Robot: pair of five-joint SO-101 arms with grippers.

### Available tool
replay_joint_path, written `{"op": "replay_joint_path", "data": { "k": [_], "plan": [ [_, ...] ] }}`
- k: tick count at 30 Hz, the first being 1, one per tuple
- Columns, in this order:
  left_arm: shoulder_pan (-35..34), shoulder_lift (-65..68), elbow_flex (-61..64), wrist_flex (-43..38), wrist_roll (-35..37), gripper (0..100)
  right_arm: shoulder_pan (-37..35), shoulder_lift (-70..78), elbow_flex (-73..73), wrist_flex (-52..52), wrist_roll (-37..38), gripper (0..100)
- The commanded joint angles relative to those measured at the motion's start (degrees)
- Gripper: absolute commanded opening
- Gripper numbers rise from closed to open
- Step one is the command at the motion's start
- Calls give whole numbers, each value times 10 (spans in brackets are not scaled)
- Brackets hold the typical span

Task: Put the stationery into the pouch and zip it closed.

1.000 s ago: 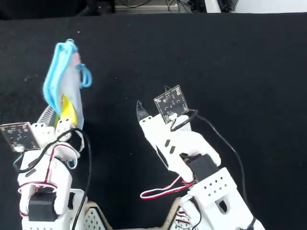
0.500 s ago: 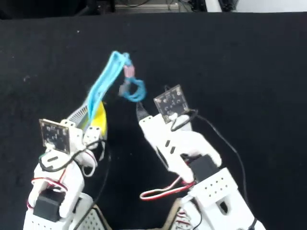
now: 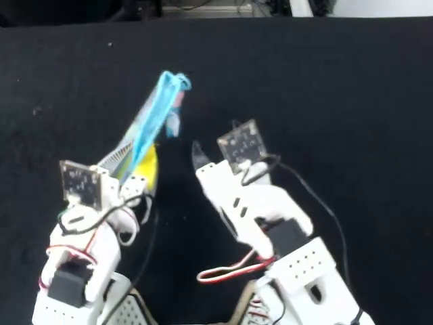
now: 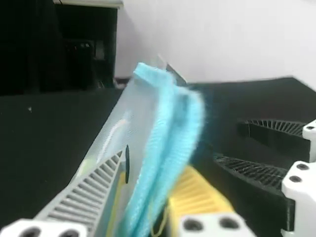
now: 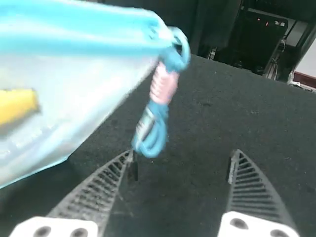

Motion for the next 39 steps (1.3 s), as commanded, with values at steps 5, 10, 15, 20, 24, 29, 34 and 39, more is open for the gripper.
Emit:
{"op": "replay_joint_path", "data": {
  "k": [5,10,15,20,24,29,34,39],
  "plan": [
    [4,193,-115,-9,1,139,7,5,-13,-17,-4,289],
    [4,266,-147,-9,-2,142,7,5,-13,-17,-3,289],
    [-35,332,-195,-4,-3,142,10,5,-12,-17,-4,289],
    [-48,407,-212,-4,-2,142,10,6,-10,-17,-4,289],
    [-48,477,-250,18,-1,142,10,7,7,-34,-4,289],
    [-48,561,-335,98,0,142,26,40,8,-57,-4,289],
    [-47,615,-371,120,1,142,55,129,-34,-57,-5,289],
    [-31,621,-372,100,2,142,99,218,-87,-54,-83,289]
  ]
}}
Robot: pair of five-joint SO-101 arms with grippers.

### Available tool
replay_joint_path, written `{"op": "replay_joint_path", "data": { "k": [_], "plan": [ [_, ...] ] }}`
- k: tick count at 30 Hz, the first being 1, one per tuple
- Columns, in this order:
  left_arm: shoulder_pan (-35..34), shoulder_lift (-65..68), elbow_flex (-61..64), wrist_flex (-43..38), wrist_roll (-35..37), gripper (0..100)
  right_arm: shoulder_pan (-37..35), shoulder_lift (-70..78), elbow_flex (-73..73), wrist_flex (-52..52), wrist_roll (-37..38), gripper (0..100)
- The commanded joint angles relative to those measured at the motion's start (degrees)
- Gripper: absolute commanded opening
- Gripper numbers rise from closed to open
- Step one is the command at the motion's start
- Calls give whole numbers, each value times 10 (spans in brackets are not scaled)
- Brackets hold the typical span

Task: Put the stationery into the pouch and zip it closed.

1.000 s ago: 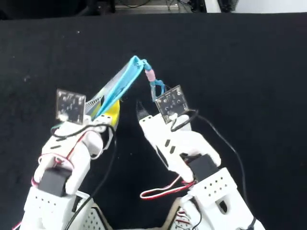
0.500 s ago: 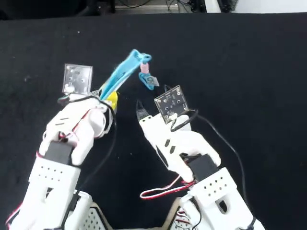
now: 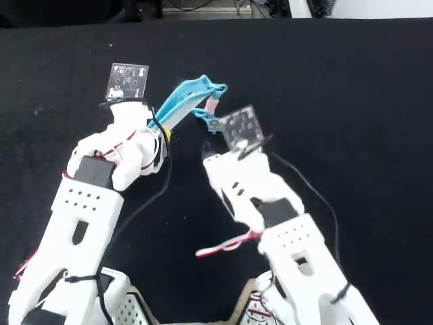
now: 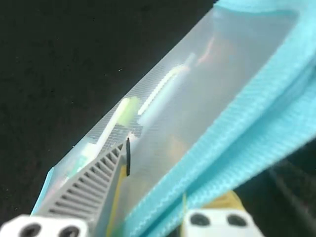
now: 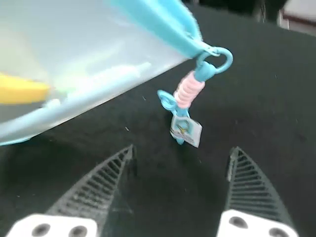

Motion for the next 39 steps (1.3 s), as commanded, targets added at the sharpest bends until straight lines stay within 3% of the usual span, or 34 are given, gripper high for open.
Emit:
{"op": "replay_joint_path", "data": {
  "k": [1,6,12,23,31,39],
  "plan": [
    [11,9,-21,-7,2,142,39,53,-65,-10,-47,289],
    [22,11,-71,24,-2,154,67,104,-86,-14,-55,289],
    [41,14,-125,88,-3,266,64,128,-87,-24,-55,289],
    [73,15,-57,-11,-3,266,67,139,-85,-38,-55,289],
    [69,9,-73,-6,-3,266,67,145,-83,-59,-55,289],
    [64,9,-146,54,-4,266,67,154,-54,-127,-52,289]
  ]
}}
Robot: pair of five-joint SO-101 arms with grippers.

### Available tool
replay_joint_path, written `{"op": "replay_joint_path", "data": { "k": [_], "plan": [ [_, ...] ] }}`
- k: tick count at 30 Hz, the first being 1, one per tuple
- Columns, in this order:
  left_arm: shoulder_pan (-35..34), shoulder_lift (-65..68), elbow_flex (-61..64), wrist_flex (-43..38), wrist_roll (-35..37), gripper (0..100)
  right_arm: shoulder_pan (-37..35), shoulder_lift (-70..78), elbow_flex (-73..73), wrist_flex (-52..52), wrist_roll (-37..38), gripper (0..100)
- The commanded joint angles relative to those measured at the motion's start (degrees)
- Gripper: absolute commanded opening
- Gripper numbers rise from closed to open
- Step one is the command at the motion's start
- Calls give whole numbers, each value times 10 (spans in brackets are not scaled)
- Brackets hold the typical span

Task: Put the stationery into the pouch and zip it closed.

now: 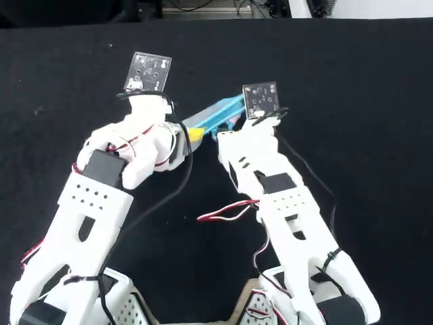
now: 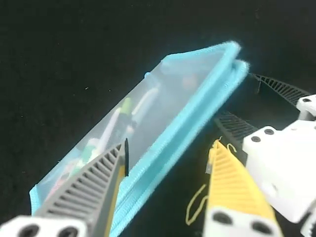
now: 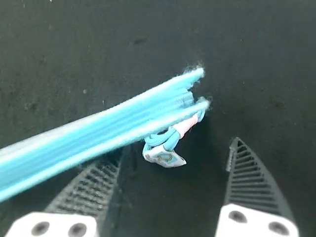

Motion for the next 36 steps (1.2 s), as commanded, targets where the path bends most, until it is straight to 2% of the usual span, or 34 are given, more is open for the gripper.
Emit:
{"op": "replay_joint_path", "data": {
  "k": [1,10,22,25,30,36],
  "plan": [
    [-4,-9,-59,30,-4,266,8,0,-1,-23,-1,289],
    [-54,-9,-62,39,-4,266,8,0,-1,-22,-1,289],
    [-64,-10,-57,41,-4,266,8,2,-1,-22,-1,289],
    [-91,-10,-56,42,-4,266,8,2,0,-22,-1,289],
    [-178,-8,-52,70,-4,266,7,0,6,-23,-1,289],
    [-240,-9,15,76,-4,266,7,-1,7,-22,-1,289]
  ]
}}
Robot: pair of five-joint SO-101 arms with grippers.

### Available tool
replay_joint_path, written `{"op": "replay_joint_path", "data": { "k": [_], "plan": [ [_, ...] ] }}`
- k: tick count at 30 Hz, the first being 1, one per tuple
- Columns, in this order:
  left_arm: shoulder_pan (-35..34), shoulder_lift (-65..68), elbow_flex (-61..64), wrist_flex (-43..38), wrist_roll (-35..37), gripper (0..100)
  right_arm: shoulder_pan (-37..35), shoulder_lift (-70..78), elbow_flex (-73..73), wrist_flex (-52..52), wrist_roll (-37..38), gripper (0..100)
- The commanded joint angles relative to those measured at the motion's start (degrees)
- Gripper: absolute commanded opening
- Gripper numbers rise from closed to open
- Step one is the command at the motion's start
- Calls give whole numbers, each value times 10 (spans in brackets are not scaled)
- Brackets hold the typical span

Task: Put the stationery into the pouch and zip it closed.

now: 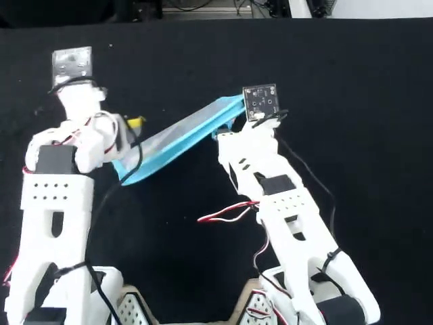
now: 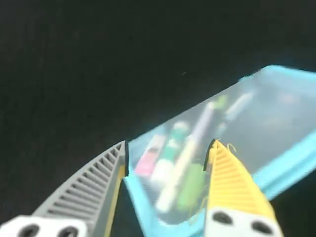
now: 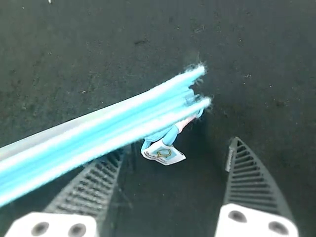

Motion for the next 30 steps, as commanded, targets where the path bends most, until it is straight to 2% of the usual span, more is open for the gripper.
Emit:
{"op": "replay_joint_path", "data": {
  "k": [1,8,13,18,23,30],
  "plan": [
    [-39,-9,36,1,-4,266,6,-1,-6,-14,-1,289],
    [-44,-7,74,0,-4,266,4,0,-6,-14,-2,289],
    [-41,-9,130,-48,-3,266,-1,2,-7,-14,-4,289],
    [-41,-9,183,-85,0,266,-33,0,-9,-17,-4,289],
    [-41,-9,197,-88,0,266,-72,2,-7,-16,-2,289],
    [-40,-9,206,-90,0,266,-40,0,-6,-14,0,289]
  ]
}}
